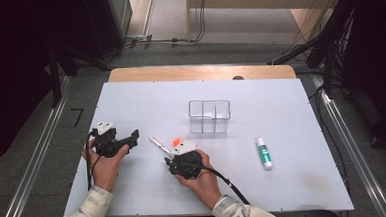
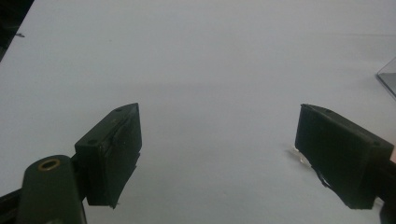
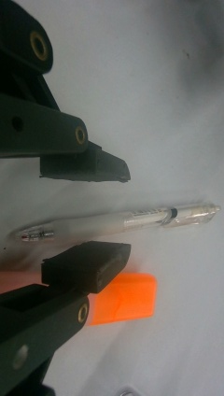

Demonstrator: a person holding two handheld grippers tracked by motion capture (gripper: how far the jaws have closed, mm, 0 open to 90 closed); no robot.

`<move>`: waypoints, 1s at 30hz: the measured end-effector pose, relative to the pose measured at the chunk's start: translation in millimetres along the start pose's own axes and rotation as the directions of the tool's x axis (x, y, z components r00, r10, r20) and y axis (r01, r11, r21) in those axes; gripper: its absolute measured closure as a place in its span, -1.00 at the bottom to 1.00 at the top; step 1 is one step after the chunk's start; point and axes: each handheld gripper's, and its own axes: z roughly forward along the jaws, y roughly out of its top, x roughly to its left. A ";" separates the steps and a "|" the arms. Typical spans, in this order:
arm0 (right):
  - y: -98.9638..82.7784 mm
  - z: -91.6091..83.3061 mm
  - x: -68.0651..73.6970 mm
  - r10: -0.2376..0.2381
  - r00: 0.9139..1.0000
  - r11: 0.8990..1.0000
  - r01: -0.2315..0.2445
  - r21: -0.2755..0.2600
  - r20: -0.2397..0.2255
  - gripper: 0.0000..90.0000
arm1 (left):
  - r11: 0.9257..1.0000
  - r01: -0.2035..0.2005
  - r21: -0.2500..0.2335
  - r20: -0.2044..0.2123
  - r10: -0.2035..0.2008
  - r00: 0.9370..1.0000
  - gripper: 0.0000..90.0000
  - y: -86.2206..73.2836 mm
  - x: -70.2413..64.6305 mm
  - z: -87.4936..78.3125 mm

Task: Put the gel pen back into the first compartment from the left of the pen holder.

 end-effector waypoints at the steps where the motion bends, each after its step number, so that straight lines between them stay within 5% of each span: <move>1: -0.1 0.6 -0.2 0.000 1.000 1.000 0.000 0.006 0.004 0.31 | 1.000 0.000 0.000 0.000 0.000 1.000 -0.66 0.0 0.0 0.0; 12: -0.3 1.2 -0.1 0.007 1.000 1.000 -0.008 0.025 0.023 0.72 | 1.000 -0.001 -0.003 0.000 0.001 1.000 -0.66 0.0 -0.3 -0.2; 30: 0.7 -1.7 -0.6 0.013 1.000 1.000 -0.012 0.008 -0.011 0.76 | 1.000 0.008 -0.015 -0.005 -0.008 1.000 -0.66 0.3 0.7 -0.3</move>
